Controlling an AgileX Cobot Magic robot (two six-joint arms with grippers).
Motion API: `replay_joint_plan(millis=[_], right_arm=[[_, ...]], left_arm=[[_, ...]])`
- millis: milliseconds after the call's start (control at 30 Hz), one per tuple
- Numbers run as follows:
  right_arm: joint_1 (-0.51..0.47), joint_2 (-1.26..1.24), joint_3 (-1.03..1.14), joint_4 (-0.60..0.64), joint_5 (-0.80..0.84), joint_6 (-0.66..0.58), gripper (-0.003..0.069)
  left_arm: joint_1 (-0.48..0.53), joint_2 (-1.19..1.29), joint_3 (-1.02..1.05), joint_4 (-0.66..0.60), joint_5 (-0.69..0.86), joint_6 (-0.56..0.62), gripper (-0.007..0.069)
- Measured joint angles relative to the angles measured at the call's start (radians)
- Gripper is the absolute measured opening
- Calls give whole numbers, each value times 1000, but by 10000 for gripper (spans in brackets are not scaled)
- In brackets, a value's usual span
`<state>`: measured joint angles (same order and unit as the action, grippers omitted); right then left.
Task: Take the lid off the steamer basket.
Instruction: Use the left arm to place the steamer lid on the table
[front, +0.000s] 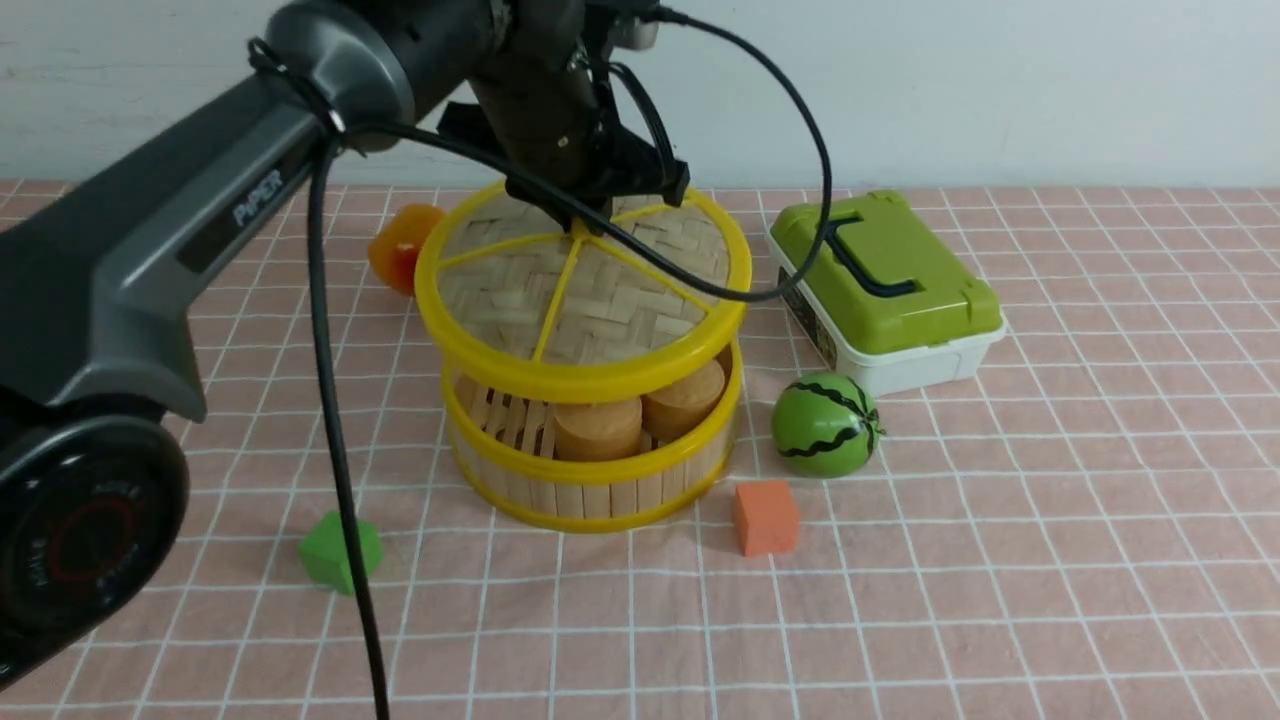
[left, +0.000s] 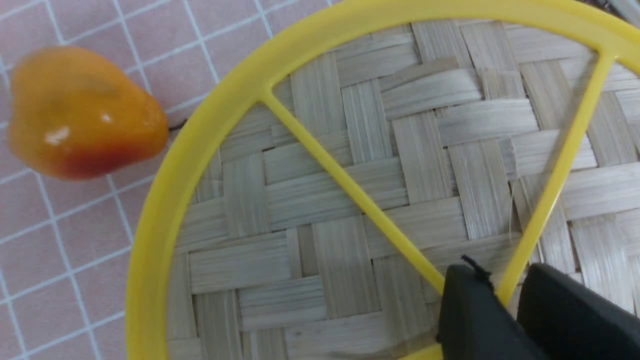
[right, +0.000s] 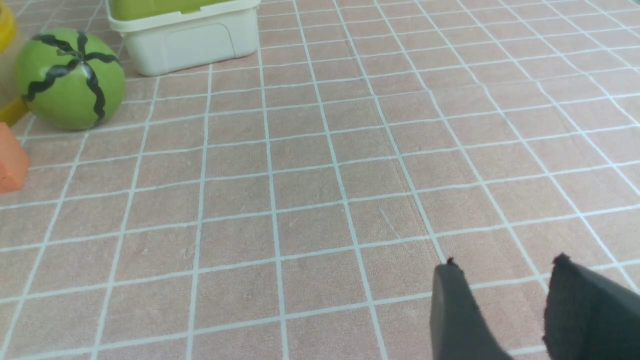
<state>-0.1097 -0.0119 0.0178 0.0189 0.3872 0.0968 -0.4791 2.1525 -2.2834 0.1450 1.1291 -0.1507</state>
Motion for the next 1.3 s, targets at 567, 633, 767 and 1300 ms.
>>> replay_joint_plan(millis=[567, 633, 767, 1300], right_arm=[[0, 0, 0, 0, 0, 0, 242], [0, 0, 0, 0, 0, 0, 242], [0, 0, 0, 0, 0, 0, 242], [0, 0, 0, 0, 0, 0, 242]], left_arm=[[230, -64, 12, 43, 114, 6, 113], [299, -64, 44, 22, 114, 6, 113], [385, -68, 124, -6, 114, 1, 113], [448, -60, 417, -33, -153, -49, 113]])
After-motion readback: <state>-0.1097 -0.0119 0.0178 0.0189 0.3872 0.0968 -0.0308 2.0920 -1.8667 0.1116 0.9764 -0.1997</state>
